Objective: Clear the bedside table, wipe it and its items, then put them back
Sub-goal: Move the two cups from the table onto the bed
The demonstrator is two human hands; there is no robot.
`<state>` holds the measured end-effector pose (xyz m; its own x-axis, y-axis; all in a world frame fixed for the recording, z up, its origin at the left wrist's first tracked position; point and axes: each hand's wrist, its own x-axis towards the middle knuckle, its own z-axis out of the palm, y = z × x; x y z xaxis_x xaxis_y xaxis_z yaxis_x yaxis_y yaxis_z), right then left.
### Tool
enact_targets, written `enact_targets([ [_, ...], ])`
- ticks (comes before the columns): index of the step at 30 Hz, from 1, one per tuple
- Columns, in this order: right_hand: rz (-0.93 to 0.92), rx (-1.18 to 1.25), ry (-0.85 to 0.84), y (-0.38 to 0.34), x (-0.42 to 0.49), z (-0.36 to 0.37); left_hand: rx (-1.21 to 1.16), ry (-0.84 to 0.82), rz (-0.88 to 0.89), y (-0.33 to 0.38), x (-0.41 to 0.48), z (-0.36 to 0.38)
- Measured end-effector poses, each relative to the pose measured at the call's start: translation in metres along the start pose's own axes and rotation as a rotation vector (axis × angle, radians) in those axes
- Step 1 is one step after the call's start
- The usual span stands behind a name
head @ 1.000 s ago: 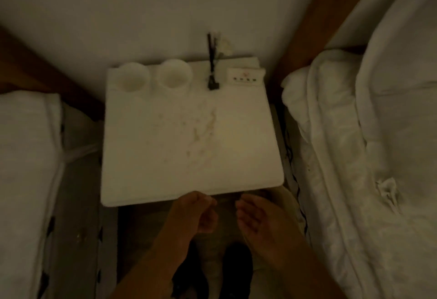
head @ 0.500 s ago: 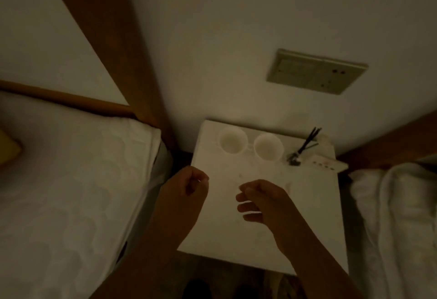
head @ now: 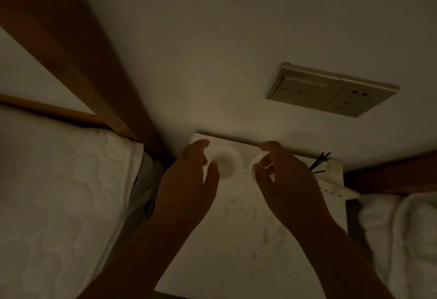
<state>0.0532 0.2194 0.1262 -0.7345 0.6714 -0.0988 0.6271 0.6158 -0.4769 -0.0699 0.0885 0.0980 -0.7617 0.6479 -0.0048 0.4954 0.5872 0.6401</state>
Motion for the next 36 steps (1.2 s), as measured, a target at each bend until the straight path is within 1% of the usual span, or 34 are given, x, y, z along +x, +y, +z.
enact_targets([
  [3, 0.018, -0.056, -0.083, 0.018, 0.012, 0.009, 0.035, -0.03, 0.006, 0.007, 0.017, 0.025],
  [6, 0.017, -0.125, -0.2, 0.038, 0.024, 0.023, 0.125, -0.117, 0.015, 0.005, 0.032, 0.053],
  [10, 0.0, -0.251, -0.262, 0.056, 0.036, 0.042, 0.341, -0.214, 0.086, -0.002, 0.042, 0.084],
  [13, 0.0, -0.296, -0.313, 0.063, 0.04, 0.054, 0.418, -0.288, 0.082, -0.007, 0.045, 0.097],
  [17, -0.004, -0.341, -0.339, 0.069, 0.042, 0.068, 0.402, -0.314, 0.082, -0.018, 0.046, 0.101],
  [20, -0.006, -0.404, -0.311, 0.068, 0.043, 0.073, 0.402, -0.322, 0.078, -0.022, 0.039, 0.097],
  [22, -0.016, -0.415, -0.307, 0.063, 0.042, 0.075, 0.379, -0.324, 0.024, -0.028, 0.031, 0.087],
  [24, -0.049, -0.396, -0.309, 0.054, 0.038, 0.075, 0.313, -0.291, -0.086, -0.04, 0.022, 0.069],
  [28, -0.153, -0.365, -0.373, 0.007, 0.022, 0.084, 0.235, -0.135, -0.296, -0.084, -0.016, 0.015],
  [31, -0.274, -0.335, -0.414, -0.05, -0.003, 0.101, 0.166, -0.024, -0.423, -0.122, -0.06, -0.032],
  [34, -0.46, -0.329, -0.448, -0.121, -0.046, 0.138, 0.126, 0.091, -0.573, -0.169, -0.126, -0.08],
  [36, -0.545, -0.275, -0.497, -0.163, -0.08, 0.166, 0.145, 0.146, -0.615, -0.196, -0.175, -0.104],
])
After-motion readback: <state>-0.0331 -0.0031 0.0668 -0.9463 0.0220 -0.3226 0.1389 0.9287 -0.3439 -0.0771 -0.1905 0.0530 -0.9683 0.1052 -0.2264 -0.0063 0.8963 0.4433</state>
